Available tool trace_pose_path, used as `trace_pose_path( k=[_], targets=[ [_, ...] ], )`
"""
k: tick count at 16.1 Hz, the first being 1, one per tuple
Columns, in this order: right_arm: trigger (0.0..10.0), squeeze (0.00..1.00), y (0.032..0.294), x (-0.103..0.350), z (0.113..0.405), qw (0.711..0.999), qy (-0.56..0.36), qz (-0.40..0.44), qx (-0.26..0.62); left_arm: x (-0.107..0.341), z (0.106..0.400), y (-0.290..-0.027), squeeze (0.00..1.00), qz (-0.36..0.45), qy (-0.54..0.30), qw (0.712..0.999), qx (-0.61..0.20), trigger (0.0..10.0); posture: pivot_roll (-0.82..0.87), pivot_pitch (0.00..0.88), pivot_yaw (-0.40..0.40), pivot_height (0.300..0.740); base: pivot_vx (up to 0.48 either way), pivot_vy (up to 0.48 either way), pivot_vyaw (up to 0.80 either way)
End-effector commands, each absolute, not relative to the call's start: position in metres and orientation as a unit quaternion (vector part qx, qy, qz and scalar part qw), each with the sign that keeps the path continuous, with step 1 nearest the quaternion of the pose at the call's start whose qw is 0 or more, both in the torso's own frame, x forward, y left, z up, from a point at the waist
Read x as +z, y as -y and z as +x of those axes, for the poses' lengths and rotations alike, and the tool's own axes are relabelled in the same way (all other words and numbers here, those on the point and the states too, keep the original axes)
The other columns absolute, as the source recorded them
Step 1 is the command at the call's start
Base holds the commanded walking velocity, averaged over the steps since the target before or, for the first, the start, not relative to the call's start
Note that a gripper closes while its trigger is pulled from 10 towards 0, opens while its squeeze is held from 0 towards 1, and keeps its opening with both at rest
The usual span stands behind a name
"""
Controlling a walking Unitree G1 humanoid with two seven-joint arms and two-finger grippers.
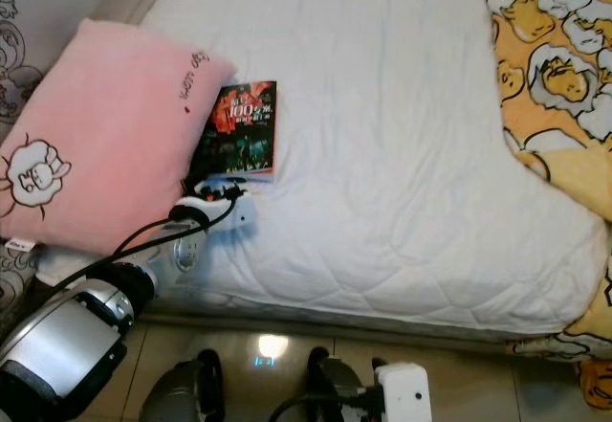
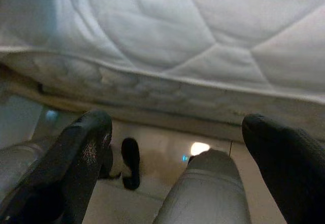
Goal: Clean up the room
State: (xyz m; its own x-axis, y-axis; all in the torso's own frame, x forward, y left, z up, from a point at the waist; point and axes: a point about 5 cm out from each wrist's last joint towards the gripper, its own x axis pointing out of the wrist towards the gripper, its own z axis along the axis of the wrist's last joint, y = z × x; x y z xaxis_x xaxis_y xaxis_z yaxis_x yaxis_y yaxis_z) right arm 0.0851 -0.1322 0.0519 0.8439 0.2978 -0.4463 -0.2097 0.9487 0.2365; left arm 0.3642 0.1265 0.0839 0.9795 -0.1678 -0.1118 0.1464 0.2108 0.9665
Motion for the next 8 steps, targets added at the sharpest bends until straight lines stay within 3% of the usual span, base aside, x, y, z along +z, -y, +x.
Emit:
trace_pose_path(
  k=[1, 4, 8],
  targets=[
    [10.0, 0.0, 0.133, 0.053, 0.08, 0.955, -0.251, 0.084, 0.131, 0.091, 0.368, -0.132, 0.0, 0.627, 0.018, 0.775, -0.077, 10.0, -0.19, 0.319, -0.052, 0.732, 0.0, 0.0, 0.0],
    [10.0, 0.0, 0.132, 0.052, 0.075, 0.954, -0.258, 0.082, 0.131, 0.111, 0.376, -0.138, 0.0, 0.621, 0.062, 0.781, -0.03, 10.0, -0.18, 0.317, -0.047, 0.732, 0.0, 0.0, 0.0],
    [10.0, 0.0, 0.131, 0.049, 0.073, 0.951, -0.265, 0.078, 0.137, 0.104, 0.372, -0.139, 0.0, 0.614, 0.055, 0.787, -0.029, 10.0, -0.17, 0.316, -0.043, 0.732, 0.0, 0.0, 0.0]
  ],
)
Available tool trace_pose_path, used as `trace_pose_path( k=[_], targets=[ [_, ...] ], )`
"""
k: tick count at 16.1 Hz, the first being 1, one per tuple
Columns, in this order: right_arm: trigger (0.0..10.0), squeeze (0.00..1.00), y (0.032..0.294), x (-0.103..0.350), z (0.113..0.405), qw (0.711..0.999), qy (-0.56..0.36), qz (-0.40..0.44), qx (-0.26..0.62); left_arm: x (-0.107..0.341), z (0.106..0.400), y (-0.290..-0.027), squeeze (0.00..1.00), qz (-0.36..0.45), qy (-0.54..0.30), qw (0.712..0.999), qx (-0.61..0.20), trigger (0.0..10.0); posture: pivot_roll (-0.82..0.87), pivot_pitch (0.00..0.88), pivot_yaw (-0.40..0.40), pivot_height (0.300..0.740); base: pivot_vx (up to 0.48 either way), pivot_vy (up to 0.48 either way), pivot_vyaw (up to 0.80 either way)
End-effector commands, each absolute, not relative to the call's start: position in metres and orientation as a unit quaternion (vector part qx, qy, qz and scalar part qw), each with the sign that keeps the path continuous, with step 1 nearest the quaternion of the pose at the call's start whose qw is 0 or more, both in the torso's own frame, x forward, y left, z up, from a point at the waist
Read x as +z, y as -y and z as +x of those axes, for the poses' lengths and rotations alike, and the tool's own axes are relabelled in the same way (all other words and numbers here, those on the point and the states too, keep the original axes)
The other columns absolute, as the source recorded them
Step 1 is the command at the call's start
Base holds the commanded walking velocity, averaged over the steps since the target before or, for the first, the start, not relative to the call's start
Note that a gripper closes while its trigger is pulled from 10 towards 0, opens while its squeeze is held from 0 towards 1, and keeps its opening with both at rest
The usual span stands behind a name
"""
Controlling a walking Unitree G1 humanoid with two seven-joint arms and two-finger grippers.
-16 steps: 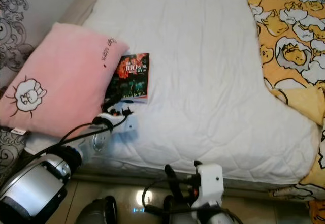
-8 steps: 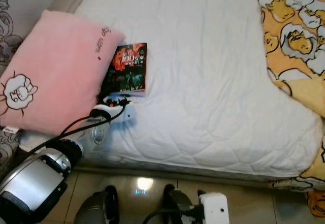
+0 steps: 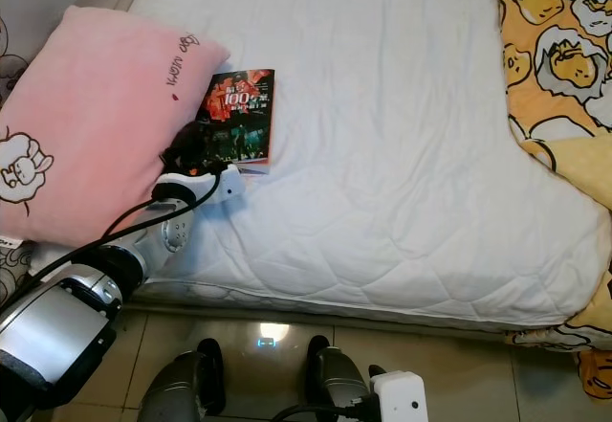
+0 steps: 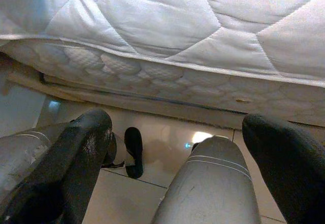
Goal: Clean up the room
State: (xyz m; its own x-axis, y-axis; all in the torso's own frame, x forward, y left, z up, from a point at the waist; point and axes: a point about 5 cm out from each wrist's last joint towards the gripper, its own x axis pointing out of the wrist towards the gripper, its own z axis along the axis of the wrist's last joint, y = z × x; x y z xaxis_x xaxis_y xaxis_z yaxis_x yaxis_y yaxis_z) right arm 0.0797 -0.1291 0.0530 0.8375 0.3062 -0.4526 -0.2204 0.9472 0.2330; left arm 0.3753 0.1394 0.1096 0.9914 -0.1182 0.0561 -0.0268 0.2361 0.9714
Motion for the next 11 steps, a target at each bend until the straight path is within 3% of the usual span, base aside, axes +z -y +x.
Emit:
trace_pose_path(
  k=[1, 4, 5, 6, 11],
  targets=[
    [10.0, 0.0, 0.131, 0.048, 0.074, 0.951, -0.265, 0.077, 0.136, 0.105, 0.372, -0.139, 0.0, 0.616, 0.059, 0.785, -0.026, 10.0, -0.17, 0.316, -0.043, 0.732, 0.0, 0.0, 0.0],
    [10.0, 0.0, 0.132, 0.047, 0.072, 0.95, -0.269, 0.073, 0.137, 0.098, 0.37, -0.14, 0.0, 0.629, 0.046, 0.775, -0.035, 10.0, -0.17, 0.316, -0.045, 0.732, 0.0, 0.0, 0.0],
    [10.0, 0.0, 0.132, 0.046, 0.072, 0.95, -0.271, 0.072, 0.138, 0.098, 0.37, -0.136, 0.0, 0.631, 0.047, 0.773, -0.047, 2.5, -0.17, 0.318, -0.046, 0.732, 0.0, 0.0, 0.0],
    [10.0, 0.0, 0.132, 0.046, 0.072, 0.95, -0.272, 0.07, 0.137, 0.098, 0.371, -0.131, 0.0, 0.627, 0.041, 0.775, -0.063, 0.0, -0.17, 0.316, -0.048, 0.732, 0.0, 0.0, 0.0],
    [10.0, 0.0, 0.133, 0.043, 0.073, 0.951, -0.274, 0.066, 0.129, 0.102, 0.373, -0.121, 0.0, 0.628, 0.049, 0.772, -0.086, 0.0, -0.17, 0.314, -0.042, 0.732, 0.0, 0.0, 0.0]
  ],
)
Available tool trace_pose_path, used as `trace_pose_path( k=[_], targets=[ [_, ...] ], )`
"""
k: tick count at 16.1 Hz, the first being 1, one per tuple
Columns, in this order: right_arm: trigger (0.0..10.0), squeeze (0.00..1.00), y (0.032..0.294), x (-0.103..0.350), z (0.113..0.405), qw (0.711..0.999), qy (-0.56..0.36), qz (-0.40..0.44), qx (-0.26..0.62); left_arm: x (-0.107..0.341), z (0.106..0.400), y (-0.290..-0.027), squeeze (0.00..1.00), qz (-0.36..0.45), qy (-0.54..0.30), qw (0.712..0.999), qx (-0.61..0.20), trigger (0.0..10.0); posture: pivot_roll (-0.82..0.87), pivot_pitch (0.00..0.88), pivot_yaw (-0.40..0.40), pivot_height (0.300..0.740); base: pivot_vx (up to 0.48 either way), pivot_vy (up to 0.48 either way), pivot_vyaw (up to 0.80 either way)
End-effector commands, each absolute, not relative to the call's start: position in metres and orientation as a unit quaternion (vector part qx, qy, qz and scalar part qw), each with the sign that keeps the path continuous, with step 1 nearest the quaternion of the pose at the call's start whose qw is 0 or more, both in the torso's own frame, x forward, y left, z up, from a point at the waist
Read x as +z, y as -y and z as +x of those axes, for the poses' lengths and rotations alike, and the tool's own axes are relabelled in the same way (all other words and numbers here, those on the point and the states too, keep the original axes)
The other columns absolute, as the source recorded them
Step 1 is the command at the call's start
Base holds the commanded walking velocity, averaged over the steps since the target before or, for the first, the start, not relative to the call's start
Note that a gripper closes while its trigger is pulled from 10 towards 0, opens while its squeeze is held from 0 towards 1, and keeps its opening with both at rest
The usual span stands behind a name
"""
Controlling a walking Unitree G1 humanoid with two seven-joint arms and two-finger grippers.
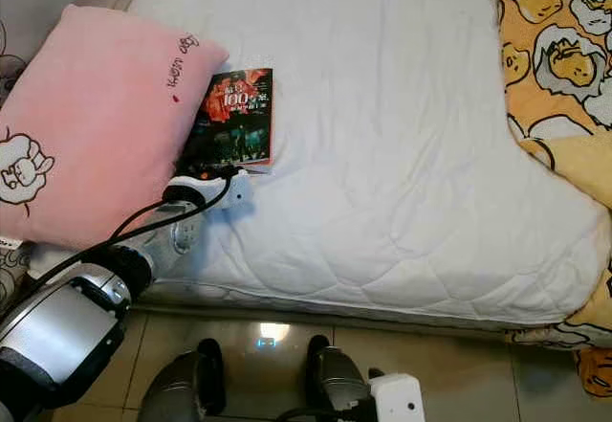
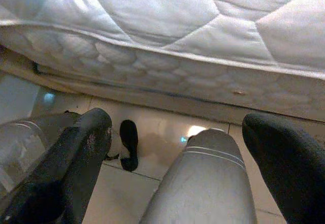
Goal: Clean up the room
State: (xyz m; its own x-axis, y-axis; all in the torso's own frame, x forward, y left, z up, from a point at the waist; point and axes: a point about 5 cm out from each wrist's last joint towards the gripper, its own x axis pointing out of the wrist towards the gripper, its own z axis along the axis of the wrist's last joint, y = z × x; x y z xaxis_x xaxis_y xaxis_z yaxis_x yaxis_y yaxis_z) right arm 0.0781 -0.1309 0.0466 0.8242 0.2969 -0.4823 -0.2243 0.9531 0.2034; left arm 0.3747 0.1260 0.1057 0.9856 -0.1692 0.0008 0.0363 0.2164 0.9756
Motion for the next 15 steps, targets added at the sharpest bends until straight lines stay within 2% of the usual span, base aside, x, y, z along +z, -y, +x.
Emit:
trace_pose_path(
  k=[1, 5, 11, 13, 14, 15],
  targets=[
    [10.0, 0.0, 0.133, 0.043, 0.073, 0.951, -0.275, 0.066, 0.128, 0.101, 0.373, -0.12, 0.0, 0.627, 0.05, 0.772, -0.092, 0.0, -0.17, 0.314, -0.042, 0.732, 0.0, 0.0, 0.0],
    [10.0, 0.0, 0.133, 0.041, 0.075, 0.951, -0.277, 0.066, 0.123, 0.093, 0.368, -0.11, 0.0, 0.618, 0.045, 0.775, -0.128, 0.0, -0.18, 0.309, -0.042, 0.732, 0.0, 0.0, 0.0],
    [10.0, 0.0, 0.136, 0.035, 0.086, 0.953, -0.272, 0.06, 0.116, 0.084, 0.362, -0.099, 0.0, 0.586, 0.024, 0.794, -0.161, 0.0, -0.16, 0.272, -0.04, 0.732, 0.0, 0.0, 0.0],
    [10.0, 0.0, 0.137, 0.035, 0.09, 0.954, -0.269, 0.059, 0.115, 0.086, 0.363, -0.098, 0.0, 0.555, 0.012, 0.815, -0.167, 0.0, -0.16, 0.267, -0.039, 0.732, 0.0, 0.0, 0.0],
    [10.0, 0.0, 0.138, 0.033, 0.092, 0.955, -0.268, 0.058, 0.115, 0.088, 0.365, -0.099, 0.0, 0.507, -0.011, 0.846, -0.165, 0.0, -0.16, 0.261, -0.036, 0.732, 0.0, 0.0, 0.0],
    [10.0, 0.0, 0.138, 0.033, 0.093, 0.955, -0.268, 0.058, 0.115, 0.088, 0.365, -0.1, 0.0, 0.481, -0.022, 0.861, -0.162, 0.0, -0.16, 0.261, -0.036, 0.732, 0.0, 0.0, 0.0]
  ],
)
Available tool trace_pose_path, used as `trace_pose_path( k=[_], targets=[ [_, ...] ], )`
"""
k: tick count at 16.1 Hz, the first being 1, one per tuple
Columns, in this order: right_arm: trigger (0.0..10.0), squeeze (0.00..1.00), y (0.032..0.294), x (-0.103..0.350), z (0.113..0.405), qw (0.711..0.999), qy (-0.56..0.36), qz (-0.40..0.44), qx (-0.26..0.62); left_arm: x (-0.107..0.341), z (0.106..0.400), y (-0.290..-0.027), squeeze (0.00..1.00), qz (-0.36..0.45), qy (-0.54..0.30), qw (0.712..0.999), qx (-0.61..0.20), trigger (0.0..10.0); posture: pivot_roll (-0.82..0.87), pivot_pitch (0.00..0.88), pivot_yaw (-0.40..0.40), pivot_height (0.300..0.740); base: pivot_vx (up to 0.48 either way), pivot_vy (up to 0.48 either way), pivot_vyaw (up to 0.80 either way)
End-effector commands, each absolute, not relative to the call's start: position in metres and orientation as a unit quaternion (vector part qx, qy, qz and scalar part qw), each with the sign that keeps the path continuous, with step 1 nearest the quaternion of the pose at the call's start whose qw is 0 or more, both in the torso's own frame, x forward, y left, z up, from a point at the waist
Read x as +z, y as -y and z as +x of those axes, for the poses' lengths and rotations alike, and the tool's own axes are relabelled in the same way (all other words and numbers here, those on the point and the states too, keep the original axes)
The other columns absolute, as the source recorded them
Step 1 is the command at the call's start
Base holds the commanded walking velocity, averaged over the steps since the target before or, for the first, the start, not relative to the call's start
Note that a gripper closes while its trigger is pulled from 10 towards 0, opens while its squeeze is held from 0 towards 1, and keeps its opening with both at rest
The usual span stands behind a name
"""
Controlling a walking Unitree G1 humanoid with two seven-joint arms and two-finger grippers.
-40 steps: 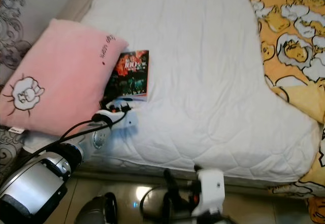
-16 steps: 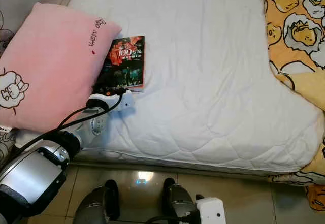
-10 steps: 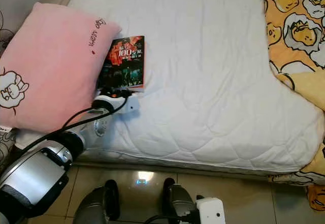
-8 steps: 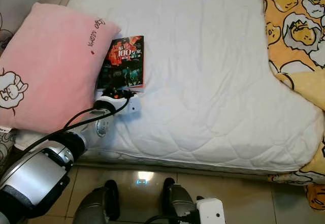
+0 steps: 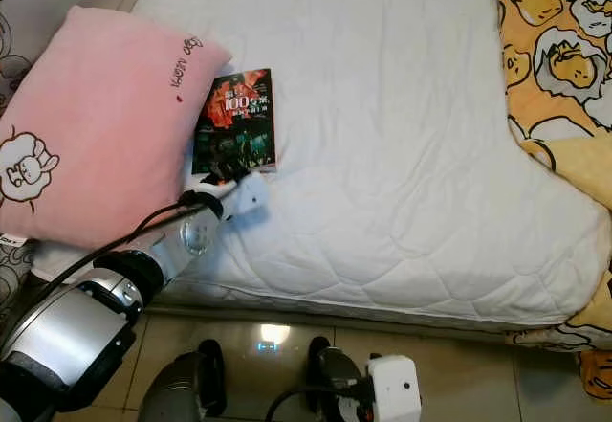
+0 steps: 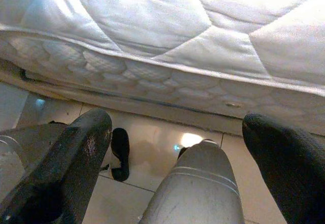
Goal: Clean up the room
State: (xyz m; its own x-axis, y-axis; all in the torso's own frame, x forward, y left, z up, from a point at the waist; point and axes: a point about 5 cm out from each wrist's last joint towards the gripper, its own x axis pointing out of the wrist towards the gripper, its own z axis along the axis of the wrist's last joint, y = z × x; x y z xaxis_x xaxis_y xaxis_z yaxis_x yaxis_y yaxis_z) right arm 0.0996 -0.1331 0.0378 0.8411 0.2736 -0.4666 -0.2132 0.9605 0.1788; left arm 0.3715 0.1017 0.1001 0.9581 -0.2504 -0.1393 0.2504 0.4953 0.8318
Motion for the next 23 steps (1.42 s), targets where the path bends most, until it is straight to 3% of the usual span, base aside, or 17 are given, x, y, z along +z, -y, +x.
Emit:
trace_pose_path(
  k=[1, 3, 4, 7, 9, 13, 15, 16, 17, 19, 20, 21, 22, 23],
  targets=[
    [10.0, 0.0, 0.137, 0.032, 0.095, 0.955, -0.267, 0.057, 0.115, 0.089, 0.367, -0.103, 0.0, 0.429, -0.041, 0.889, -0.156, 0.0, -0.17, 0.256, -0.033, 0.732, 0.0, 0.0, 0.0],
    [10.0, 0.0, 0.139, 0.031, 0.097, 0.956, -0.265, 0.056, 0.112, 0.093, 0.371, -0.114, 0.0, 0.273, -0.091, 0.951, -0.114, 0.0, -0.17, 0.243, -0.026, 0.732, 0.0, 0.0, 0.0],
    [10.0, 0.0, 0.14, 0.03, 0.097, 0.956, -0.264, 0.055, 0.111, 0.092, 0.372, -0.126, 0.0, 0.144, -0.12, 0.978, -0.086, 0.0, -0.16, 0.237, -0.024, 0.732, 0.0, 0.0, 0.0],
    [10.0, 0.0, 0.138, 0.028, 0.098, 0.956, -0.266, 0.053, 0.115, 0.08, 0.367, -0.139, 0.0, 0.023, -0.163, 0.984, -0.062, 0.0, -0.15, 0.225, -0.022, 0.732, 0.0, 0.0, 0.0],
    [10.0, 0.0, 0.137, 0.027, 0.098, 0.955, -0.266, 0.052, 0.119, 0.07, 0.361, -0.145, 0.0, 0.01, -0.182, 0.981, -0.062, 0.0, -0.15, 0.223, -0.021, 0.732, 0.0, 0.0, 0.0],
    [10.0, 0.0, 0.138, 0.025, 0.099, 0.954, -0.268, 0.048, 0.127, 0.062, 0.352, -0.136, 0.0, 0.152, -0.158, 0.966, -0.136, 0.0, -0.13, 0.22, -0.032, 0.732, 0.0, 0.0, 0.0],
    [10.0, 0.0, 0.138, 0.024, 0.1, 0.953, -0.269, 0.047, 0.128, 0.063, 0.35, -0.125, 0.0, 0.247, -0.123, 0.944, -0.178, 0.0, -0.13, 0.22, -0.033, 0.732, 0.0, 0.0, 0.0],
    [10.0, 0.0, 0.138, 0.023, 0.1, 0.953, -0.269, 0.045, 0.131, 0.062, 0.345, -0.113, 0.0, 0.34, -0.088, 0.909, -0.225, 0.0, -0.13, 0.219, -0.033, 0.732, 0.0, 0.0, 0.0],
    [10.0, 0.0, 0.137, 0.023, 0.101, 0.953, -0.269, 0.044, 0.135, 0.051, 0.329, -0.09, 0.0, 0.508, -0.006, 0.806, -0.304, 10.0, -0.13, 0.218, -0.033, 0.732, 0.0, 0.0, 0.0],
    [10.0, 0.0, 0.136, 0.022, 0.101, 0.952, -0.271, 0.043, 0.137, 0.038, 0.314, -0.082, 0.0, 0.598, 0.053, 0.73, -0.326, 10.0, -0.12, 0.216, -0.031, 0.732, 0.0, 0.0, 0.0],
    [10.0, 0.0, 0.136, 0.022, 0.101, 0.952, -0.271, 0.043, 0.137, 0.034, 0.312, -0.087, 0.0, 0.614, 0.053, 0.721, -0.317, 10.0, -0.12, 0.216, -0.031, 0.732, 0.0, 0.0, 0.0],
    [10.0, 0.0, 0.136, 0.022, 0.101, 0.952, -0.271, 0.043, 0.137, 0.033, 0.312, -0.09, 0.45, 0.608, 0.05, 0.731, -0.307, 10.0, -0.12, 0.217, -0.03, 0.732, 0.0, 0.0, 0.0],
    [10.0, 0.0, 0.136, 0.021, 0.1, 0.951, -0.273, 0.042, 0.138, 0.035, 0.315, -0.096, 1.0, 0.586, 0.036, 0.759, -0.28, 10.0, -0.12, 0.217, -0.03, 0.732, 0.0, 0.0, 0.0],
    [10.0, 0.0, 0.136, 0.021, 0.1, 0.951, -0.274, 0.042, 0.138, 0.037, 0.317, -0.098, 1.0, 0.583, 0.035, 0.765, -0.27, 10.0, -0.12, 0.217, -0.03, 0.732, 0.0, 0.0, 0.0]
  ],
)
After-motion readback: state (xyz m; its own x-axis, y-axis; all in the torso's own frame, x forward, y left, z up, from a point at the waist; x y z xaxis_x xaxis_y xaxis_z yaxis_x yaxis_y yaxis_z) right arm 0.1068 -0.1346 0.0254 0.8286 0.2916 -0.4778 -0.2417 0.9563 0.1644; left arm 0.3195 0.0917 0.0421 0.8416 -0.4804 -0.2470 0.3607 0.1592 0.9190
